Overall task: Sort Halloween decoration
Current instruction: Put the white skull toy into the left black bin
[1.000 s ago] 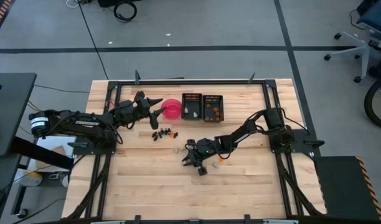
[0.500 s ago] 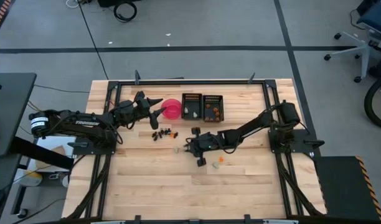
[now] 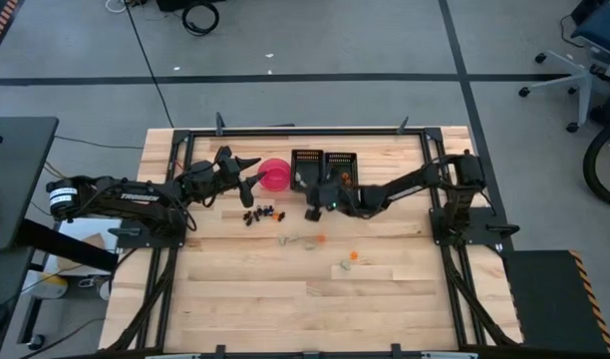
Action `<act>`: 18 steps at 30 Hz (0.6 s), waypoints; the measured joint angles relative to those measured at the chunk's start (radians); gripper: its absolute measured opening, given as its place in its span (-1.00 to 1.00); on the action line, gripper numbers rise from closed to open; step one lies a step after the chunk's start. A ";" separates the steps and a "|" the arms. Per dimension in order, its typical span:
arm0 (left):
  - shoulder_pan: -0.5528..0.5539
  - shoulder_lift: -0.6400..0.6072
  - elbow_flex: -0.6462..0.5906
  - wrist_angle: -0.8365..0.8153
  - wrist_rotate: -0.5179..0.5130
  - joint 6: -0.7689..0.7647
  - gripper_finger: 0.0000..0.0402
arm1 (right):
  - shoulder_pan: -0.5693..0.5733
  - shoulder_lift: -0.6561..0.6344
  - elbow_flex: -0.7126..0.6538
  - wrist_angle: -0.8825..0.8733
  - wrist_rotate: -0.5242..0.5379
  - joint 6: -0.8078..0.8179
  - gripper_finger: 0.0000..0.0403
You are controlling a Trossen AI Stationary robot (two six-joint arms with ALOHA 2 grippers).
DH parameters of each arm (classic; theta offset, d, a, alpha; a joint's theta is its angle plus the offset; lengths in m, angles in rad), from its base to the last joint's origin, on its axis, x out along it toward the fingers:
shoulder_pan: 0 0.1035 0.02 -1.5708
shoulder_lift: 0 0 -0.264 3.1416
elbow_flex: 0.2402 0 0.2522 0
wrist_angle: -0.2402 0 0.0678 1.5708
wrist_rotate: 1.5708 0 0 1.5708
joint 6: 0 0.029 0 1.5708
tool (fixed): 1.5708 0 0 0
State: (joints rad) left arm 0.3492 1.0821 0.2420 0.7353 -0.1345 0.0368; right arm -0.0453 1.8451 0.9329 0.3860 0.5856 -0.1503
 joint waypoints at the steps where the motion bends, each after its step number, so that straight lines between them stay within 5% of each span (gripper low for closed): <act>1: 0.000 0.000 0.000 0.000 0.000 0.000 -0.06 | -0.018 0.001 0.000 -0.002 -0.017 0.025 -0.53; 9: 0.000 0.000 0.000 0.000 0.000 0.000 -0.06 | -0.096 0.001 0.000 -0.019 -0.134 0.140 -0.47; 18: 0.000 0.000 0.000 0.000 0.000 0.000 -0.06 | -0.106 -0.001 0.000 -0.039 -0.142 0.151 -0.35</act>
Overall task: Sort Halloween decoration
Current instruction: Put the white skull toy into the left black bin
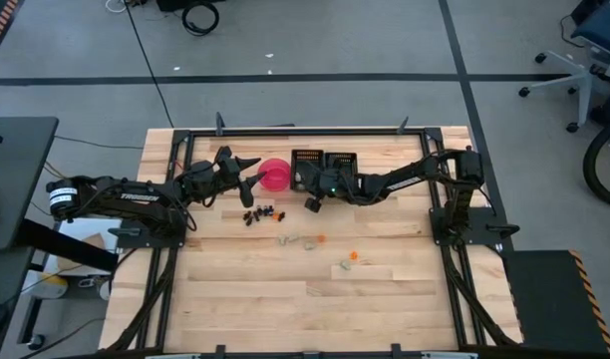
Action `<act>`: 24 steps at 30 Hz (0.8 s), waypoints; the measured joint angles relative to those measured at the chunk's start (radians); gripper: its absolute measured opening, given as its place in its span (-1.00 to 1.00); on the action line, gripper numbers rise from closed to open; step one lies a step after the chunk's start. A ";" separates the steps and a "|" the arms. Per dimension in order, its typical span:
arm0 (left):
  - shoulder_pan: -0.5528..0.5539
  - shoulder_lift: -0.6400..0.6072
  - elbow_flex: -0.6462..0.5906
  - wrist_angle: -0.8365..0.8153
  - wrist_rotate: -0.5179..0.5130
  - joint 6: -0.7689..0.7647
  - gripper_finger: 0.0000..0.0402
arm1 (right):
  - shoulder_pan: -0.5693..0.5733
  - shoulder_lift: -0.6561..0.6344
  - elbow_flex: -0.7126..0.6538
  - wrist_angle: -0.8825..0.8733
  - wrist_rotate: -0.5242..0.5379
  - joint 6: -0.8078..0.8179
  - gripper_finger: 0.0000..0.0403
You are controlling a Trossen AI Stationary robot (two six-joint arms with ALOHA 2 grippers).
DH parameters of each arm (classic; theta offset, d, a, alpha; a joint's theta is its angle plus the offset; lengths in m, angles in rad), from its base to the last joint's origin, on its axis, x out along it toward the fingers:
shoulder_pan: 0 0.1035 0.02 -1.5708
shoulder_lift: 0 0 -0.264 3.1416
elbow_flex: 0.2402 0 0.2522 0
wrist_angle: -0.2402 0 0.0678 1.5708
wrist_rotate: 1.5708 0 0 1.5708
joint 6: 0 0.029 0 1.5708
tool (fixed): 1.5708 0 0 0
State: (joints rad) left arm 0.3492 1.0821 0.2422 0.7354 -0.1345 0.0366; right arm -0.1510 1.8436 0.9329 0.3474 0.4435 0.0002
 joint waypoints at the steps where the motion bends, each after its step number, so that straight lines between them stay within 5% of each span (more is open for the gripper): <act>1: 0.000 0.000 0.000 0.000 0.000 0.000 -0.06 | 0.003 -0.001 0.000 0.001 0.000 -0.001 -0.35; 24: 0.000 0.000 0.000 0.006 0.000 -0.001 -0.06 | 0.138 0.005 0.000 0.059 -0.449 -0.082 -0.23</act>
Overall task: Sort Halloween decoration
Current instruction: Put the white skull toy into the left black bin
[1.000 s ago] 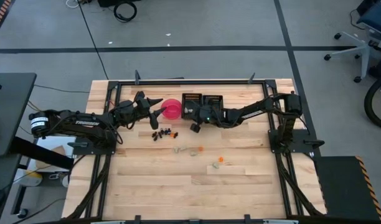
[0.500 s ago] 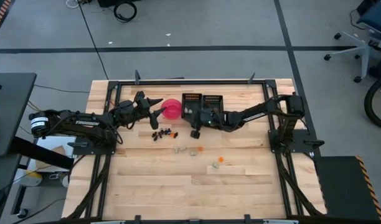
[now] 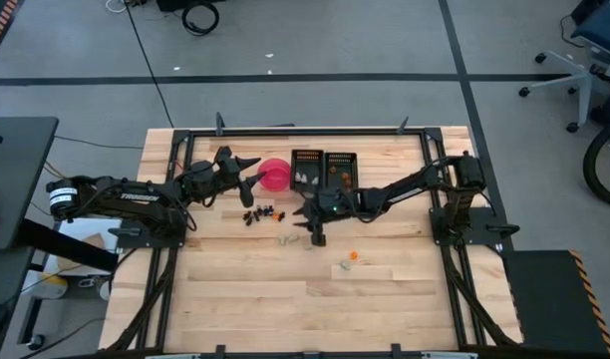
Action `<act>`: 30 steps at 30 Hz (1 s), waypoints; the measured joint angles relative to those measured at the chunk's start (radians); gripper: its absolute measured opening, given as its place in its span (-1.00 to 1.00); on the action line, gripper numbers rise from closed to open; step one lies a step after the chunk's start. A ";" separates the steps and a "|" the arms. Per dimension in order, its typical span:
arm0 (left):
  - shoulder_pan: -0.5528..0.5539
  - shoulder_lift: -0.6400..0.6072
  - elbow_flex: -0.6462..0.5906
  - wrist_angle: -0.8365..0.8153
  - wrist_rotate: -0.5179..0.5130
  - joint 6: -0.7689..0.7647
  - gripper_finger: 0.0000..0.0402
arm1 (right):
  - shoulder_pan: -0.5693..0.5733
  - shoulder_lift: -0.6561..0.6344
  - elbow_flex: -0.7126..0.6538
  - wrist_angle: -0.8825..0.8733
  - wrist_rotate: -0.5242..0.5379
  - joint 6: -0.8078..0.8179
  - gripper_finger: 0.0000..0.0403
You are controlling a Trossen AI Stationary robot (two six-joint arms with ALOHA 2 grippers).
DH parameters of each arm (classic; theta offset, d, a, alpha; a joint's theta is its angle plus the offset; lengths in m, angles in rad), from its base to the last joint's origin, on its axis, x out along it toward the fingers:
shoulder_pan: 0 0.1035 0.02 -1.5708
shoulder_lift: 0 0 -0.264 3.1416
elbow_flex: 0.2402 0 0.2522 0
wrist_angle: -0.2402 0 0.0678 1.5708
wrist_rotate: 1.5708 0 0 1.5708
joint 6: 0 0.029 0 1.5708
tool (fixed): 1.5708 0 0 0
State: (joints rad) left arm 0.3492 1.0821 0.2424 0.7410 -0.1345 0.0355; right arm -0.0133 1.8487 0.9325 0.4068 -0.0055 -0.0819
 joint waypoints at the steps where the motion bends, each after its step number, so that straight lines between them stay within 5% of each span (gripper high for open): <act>1: 0.000 0.000 0.000 0.002 0.000 -0.006 -0.06 | 0.007 0.005 0.000 0.001 0.000 0.000 -0.18; 15: -0.006 0.000 0.000 0.012 0.001 -0.009 -0.06 | 0.058 0.137 0.058 0.030 0.004 0.056 0.35; 22: -0.006 0.000 0.000 0.007 0.001 -0.009 -0.06 | 0.058 0.187 0.086 0.017 0.005 0.030 0.31; 30: -0.006 0.000 0.000 0.005 0.000 -0.008 -0.06 | 0.056 0.195 0.084 -0.027 -0.003 0.021 0.04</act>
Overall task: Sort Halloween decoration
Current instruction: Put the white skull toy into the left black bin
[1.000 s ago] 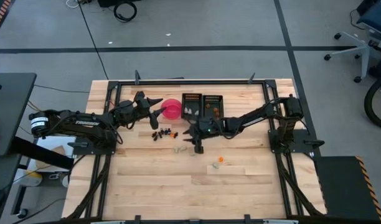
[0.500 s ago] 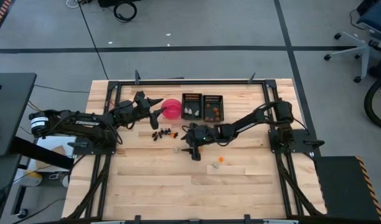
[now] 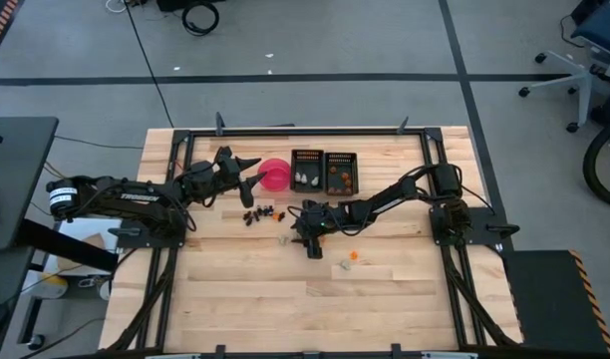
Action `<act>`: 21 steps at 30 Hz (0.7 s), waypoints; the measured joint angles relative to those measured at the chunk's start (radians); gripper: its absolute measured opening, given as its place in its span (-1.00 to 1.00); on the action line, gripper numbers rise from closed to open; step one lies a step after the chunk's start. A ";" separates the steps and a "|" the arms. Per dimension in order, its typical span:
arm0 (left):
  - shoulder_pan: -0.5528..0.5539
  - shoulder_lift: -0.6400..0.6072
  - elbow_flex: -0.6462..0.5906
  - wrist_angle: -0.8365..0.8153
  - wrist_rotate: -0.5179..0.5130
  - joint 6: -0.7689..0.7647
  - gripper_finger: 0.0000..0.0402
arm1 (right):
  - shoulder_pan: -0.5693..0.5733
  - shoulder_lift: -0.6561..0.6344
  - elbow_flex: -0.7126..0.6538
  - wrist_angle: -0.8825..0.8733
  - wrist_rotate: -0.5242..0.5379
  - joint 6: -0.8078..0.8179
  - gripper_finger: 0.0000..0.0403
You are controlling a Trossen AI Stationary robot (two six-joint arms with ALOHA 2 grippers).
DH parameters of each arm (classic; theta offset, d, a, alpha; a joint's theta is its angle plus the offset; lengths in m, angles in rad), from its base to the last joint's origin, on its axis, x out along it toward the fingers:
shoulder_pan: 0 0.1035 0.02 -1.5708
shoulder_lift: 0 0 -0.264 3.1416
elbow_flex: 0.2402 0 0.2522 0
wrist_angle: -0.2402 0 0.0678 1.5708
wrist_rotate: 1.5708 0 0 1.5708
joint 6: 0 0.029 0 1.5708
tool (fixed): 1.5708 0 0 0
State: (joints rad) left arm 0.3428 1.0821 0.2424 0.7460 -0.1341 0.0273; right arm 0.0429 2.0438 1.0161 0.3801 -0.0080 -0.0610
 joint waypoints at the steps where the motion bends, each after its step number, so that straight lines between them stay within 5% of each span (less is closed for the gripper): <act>1: 0.000 0.000 0.000 0.000 0.000 0.000 -0.06 | 0.000 0.000 0.000 -0.002 0.001 -0.003 0.00; 13: 0.000 0.000 0.000 0.002 0.000 0.000 -0.06 | 0.000 0.000 0.000 -0.027 0.000 -0.019 -0.45; 21: 0.000 0.000 0.000 0.001 0.000 0.000 -0.06 | 0.000 -0.009 0.000 -0.040 0.022 -0.020 -0.49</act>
State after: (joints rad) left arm 0.3428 1.0819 0.2424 0.7471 -0.1342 0.0277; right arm 0.0429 2.0351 1.0157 0.3406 0.0143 -0.0813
